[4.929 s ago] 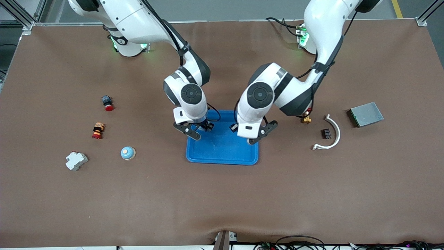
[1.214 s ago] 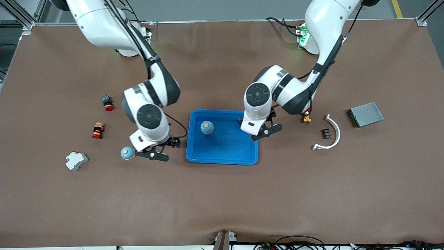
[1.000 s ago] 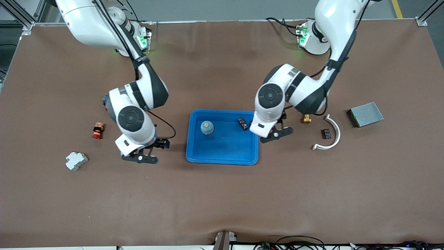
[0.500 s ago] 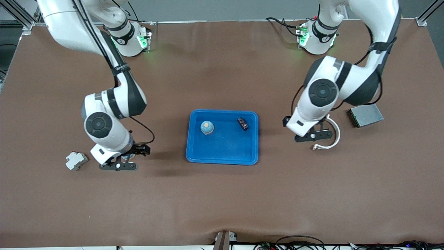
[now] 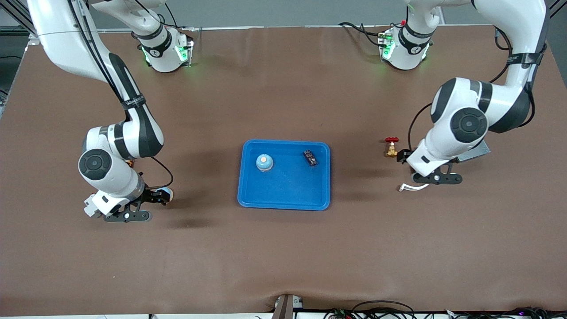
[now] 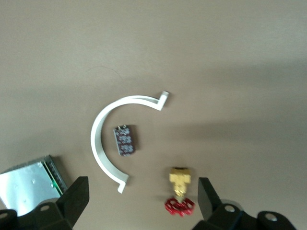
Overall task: Place electrolytic capacitor and blue bell in tray
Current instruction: 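Move the right gripper to the second bell while the left gripper reaches capacitor, then grasp the second bell with the right gripper while the left gripper grasps capacitor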
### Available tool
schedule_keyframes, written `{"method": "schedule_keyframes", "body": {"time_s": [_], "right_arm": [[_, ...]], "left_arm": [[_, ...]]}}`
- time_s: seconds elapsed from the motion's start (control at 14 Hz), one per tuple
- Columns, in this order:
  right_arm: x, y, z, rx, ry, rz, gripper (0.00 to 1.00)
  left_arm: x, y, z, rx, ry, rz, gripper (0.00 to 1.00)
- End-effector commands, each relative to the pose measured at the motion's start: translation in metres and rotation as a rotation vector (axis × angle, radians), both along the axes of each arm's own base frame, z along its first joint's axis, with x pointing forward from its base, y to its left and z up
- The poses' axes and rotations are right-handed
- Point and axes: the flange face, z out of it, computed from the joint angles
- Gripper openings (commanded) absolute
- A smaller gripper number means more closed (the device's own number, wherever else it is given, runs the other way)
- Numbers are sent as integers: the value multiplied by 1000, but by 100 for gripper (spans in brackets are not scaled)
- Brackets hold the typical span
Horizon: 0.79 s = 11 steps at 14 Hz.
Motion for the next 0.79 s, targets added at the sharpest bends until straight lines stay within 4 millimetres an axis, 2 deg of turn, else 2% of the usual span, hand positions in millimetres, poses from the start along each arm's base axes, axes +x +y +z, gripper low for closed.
{"method": "schedule_keyframes", "body": {"time_s": [0.0, 0.07, 0.21, 0.29, 0.5, 0.71], "right_arm": [[-12, -1, -20, 19, -11, 13, 100], [-15, -2, -26, 32, 3, -2, 100], [-21, -3, -35, 75, 29, -44, 100], [-22, -3, -37, 80, 33, -43, 100], [-24, -16, -48, 80, 37, -33, 100], [-27, -23, -62, 83, 40, -29, 100]], "left_arm": [[-17, 14, -12, -7, -46, -7, 100], [-20, 26, -21, -15, -62, 6, 100], [-25, 29, -39, -38, -95, -7, 100], [-25, 39, -50, -46, -97, 8, 100], [-21, 39, -75, -70, -100, 6, 100], [-18, 49, -96, -84, -95, 21, 100]]}}
